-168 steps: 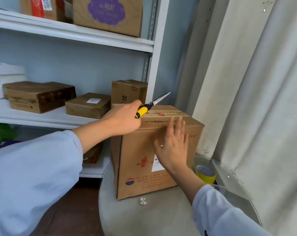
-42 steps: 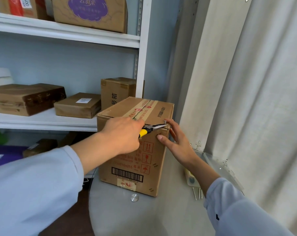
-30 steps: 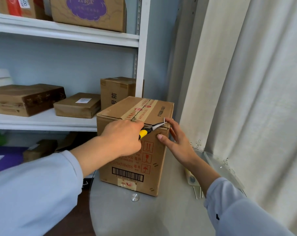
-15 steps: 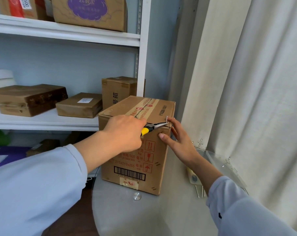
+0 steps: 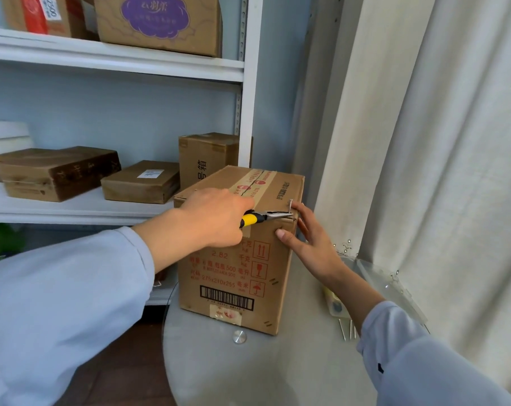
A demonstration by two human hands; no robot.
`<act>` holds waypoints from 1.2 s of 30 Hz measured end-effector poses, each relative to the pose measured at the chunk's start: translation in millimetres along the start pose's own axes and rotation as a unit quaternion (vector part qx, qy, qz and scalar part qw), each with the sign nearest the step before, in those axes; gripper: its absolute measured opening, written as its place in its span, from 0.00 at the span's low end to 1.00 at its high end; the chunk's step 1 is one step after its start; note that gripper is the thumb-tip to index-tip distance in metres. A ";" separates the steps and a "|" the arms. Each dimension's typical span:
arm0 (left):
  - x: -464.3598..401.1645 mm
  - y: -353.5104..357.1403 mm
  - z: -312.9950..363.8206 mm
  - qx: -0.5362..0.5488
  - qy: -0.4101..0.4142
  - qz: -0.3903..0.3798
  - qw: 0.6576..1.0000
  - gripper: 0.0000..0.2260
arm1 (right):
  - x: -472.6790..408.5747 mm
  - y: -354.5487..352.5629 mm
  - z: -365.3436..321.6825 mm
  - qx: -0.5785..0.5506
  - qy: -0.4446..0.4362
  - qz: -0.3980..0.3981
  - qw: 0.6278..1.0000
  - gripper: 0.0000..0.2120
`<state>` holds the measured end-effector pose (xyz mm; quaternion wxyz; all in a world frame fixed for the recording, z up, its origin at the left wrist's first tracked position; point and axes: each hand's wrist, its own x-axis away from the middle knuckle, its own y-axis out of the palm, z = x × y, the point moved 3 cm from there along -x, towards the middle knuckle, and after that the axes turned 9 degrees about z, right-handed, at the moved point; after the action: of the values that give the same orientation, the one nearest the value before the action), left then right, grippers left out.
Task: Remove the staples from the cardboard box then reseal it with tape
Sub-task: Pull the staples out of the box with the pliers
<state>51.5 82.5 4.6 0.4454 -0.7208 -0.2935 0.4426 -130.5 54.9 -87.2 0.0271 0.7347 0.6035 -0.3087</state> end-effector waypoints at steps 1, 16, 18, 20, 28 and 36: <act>0.7 3.1 -0.6 0.022 -0.012 -0.005 1.000 0.18 | -0.1 0.0 0.6 0.000 -0.001 0.000 1.000 0.25; 9.9 2.2 12.8 -0.034 -0.030 0.062 0.997 0.18 | 0.4 -2.7 0.4 -0.001 -0.001 -0.006 1.000 0.27; 11.0 7.2 11.9 -0.030 -0.024 0.058 0.998 0.20 | 1.4 -2.1 0.8 -0.003 -0.002 -0.007 1.000 0.26; 12.3 11.4 9.8 -0.006 -0.034 0.050 0.998 0.20 | 1.3 -1.7 0.5 -0.001 -0.001 -0.007 1.000 0.26; 18.7 22.8 9.4 0.146 -0.099 0.020 0.984 0.16 | 0.1 -1.8 3.7 0.009 0.000 -0.002 1.000 0.27; 14.5 12.5 4.0 0.138 -0.095 0.026 0.986 0.13 | 0.1 -4.4 -2.4 0.060 -0.001 -0.005 0.998 0.27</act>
<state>54.5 90.5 -13.0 0.4991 -0.6147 -0.2521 0.5564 -133.5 57.2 -83.9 -0.0184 0.7316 0.5875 -0.3453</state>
